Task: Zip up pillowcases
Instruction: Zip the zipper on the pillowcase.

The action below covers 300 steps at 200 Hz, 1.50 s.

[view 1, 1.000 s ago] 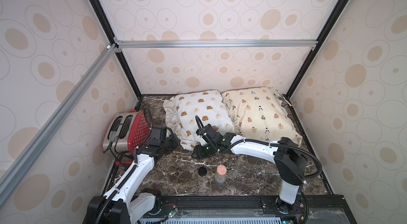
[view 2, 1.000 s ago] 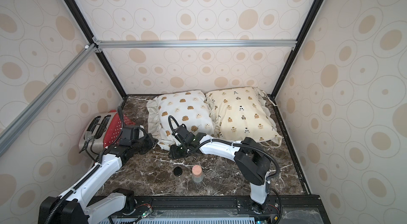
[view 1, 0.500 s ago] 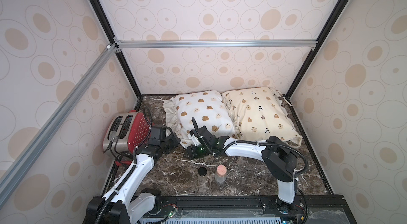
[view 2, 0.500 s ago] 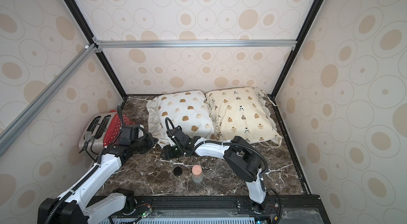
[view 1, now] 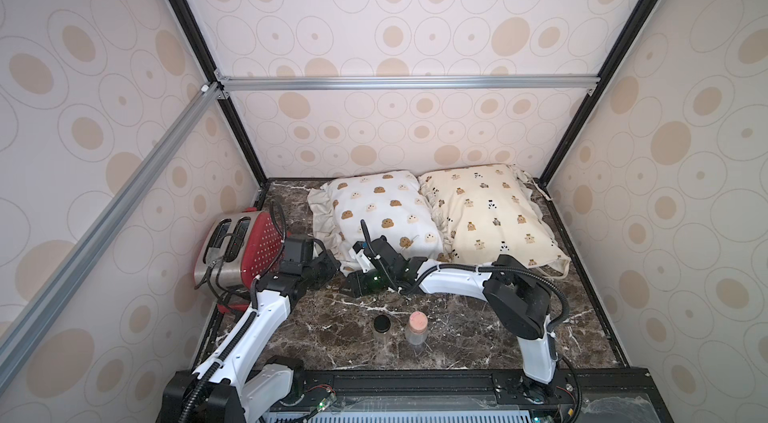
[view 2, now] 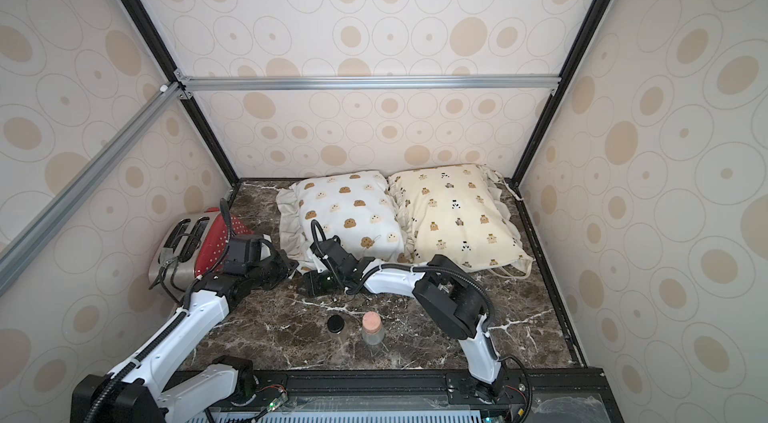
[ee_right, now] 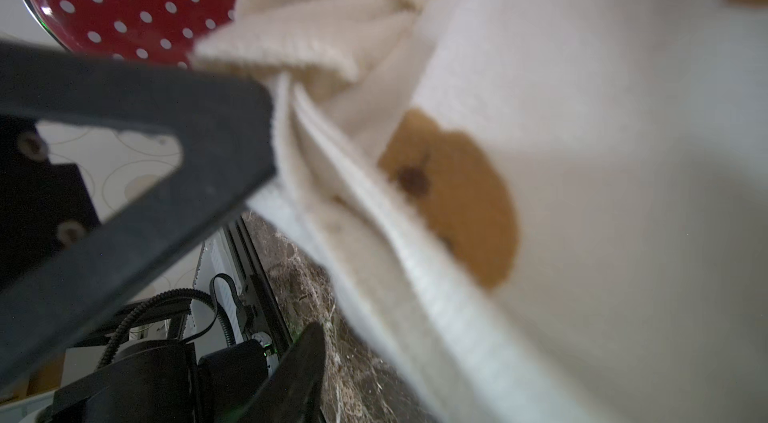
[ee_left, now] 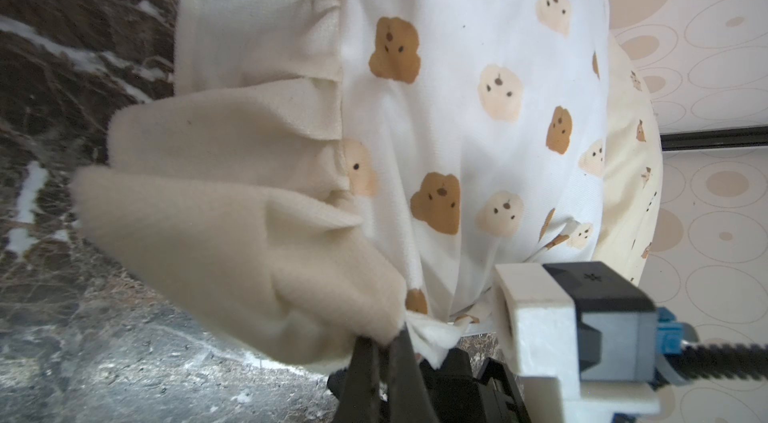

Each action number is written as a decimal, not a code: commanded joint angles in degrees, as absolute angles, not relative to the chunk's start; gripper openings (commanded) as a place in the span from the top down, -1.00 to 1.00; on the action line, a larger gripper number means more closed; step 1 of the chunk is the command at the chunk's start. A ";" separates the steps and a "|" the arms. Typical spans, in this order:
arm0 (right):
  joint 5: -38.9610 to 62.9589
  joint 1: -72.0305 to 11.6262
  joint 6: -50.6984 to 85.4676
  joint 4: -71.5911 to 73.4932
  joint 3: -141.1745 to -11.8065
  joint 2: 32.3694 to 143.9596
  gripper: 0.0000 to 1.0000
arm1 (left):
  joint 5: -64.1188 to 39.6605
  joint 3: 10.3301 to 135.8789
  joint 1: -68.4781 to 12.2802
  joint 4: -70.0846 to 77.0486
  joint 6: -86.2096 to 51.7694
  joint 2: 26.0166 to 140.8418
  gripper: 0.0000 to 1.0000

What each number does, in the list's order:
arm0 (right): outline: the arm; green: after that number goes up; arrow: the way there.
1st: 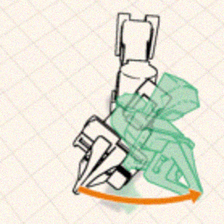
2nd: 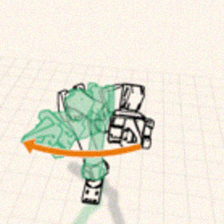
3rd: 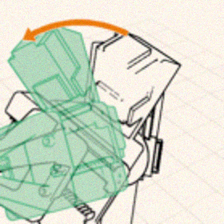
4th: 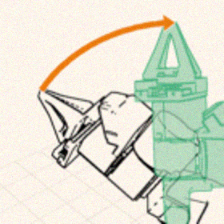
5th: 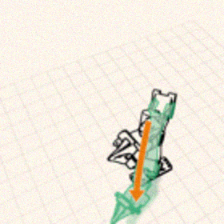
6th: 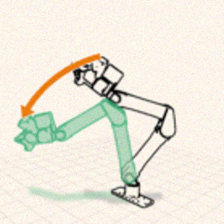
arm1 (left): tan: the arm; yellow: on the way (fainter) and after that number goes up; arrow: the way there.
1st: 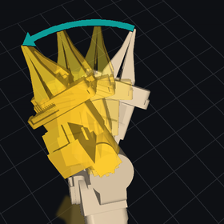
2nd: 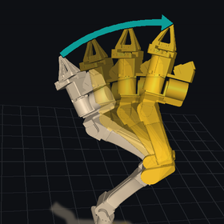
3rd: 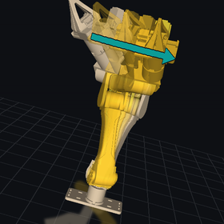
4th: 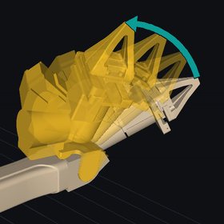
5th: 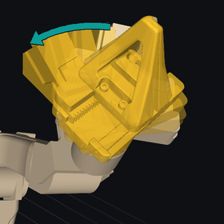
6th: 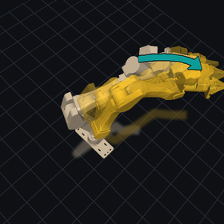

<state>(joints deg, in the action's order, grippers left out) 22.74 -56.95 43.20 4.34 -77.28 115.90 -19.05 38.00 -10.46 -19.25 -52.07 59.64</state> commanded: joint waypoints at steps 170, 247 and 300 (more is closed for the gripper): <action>21.49 -54.78 44.64 8.78 -81.28 118.49 0.41 | -19.25 39.80 -10.73 -19.07 -52.60 59.00 1.00; 21.72 -54.68 45.04 7.33 -81.61 118.04 0.81 | -18.04 39.38 -10.78 -19.17 -51.94 59.13 1.00; 22.58 -54.68 45.78 6.16 -81.72 117.95 1.00 | -16.34 39.56 -10.79 -19.90 -51.07 59.02 1.00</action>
<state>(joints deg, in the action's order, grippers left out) 22.13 -54.83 44.95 6.66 -80.38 117.60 -18.06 38.00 -10.46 -18.92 -52.18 59.66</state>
